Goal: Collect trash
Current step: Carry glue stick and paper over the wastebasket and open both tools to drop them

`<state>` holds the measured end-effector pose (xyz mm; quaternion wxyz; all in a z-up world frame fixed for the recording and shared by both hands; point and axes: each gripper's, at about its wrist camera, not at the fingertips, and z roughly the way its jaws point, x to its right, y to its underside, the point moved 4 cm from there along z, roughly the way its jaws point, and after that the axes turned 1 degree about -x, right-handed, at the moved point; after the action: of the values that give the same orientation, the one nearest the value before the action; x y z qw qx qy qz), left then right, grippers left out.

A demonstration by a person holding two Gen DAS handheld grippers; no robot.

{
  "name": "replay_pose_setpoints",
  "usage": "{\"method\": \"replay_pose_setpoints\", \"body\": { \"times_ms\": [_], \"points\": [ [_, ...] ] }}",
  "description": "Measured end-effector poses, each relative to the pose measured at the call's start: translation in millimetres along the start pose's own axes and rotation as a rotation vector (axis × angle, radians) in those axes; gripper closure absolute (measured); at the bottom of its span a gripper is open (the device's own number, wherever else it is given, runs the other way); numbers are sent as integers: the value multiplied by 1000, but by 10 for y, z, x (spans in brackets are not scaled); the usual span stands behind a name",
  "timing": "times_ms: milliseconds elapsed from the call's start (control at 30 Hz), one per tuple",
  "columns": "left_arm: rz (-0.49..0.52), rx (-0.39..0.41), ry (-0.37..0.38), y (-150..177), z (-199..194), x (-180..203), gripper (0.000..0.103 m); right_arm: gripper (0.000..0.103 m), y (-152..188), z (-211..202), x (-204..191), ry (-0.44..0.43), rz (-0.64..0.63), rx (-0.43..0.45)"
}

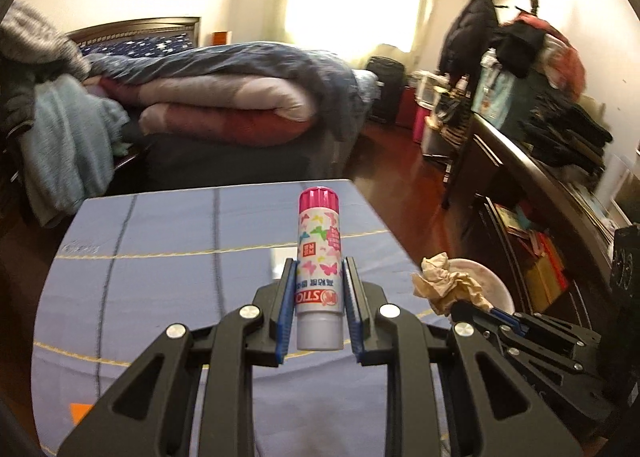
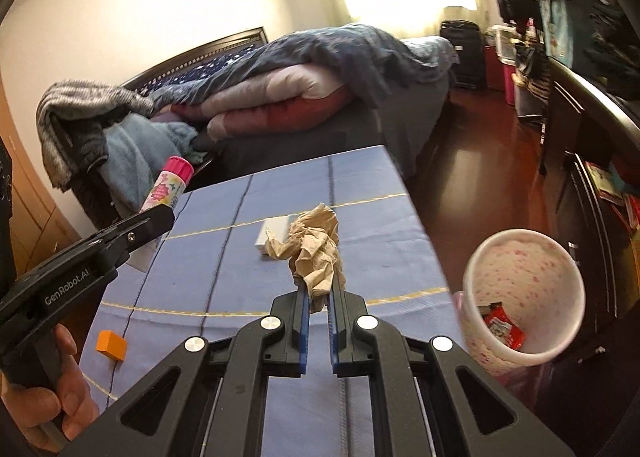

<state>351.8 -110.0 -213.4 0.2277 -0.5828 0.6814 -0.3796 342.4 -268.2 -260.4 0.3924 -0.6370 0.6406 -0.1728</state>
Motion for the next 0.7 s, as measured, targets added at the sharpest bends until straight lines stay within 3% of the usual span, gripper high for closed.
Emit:
{"method": "replay_pose_setpoints", "body": {
  "times_ms": [700],
  "points": [
    [218, -96, 249, 66, 719, 1570, 79, 95, 83, -458, 1569, 220, 249, 91]
  ]
}}
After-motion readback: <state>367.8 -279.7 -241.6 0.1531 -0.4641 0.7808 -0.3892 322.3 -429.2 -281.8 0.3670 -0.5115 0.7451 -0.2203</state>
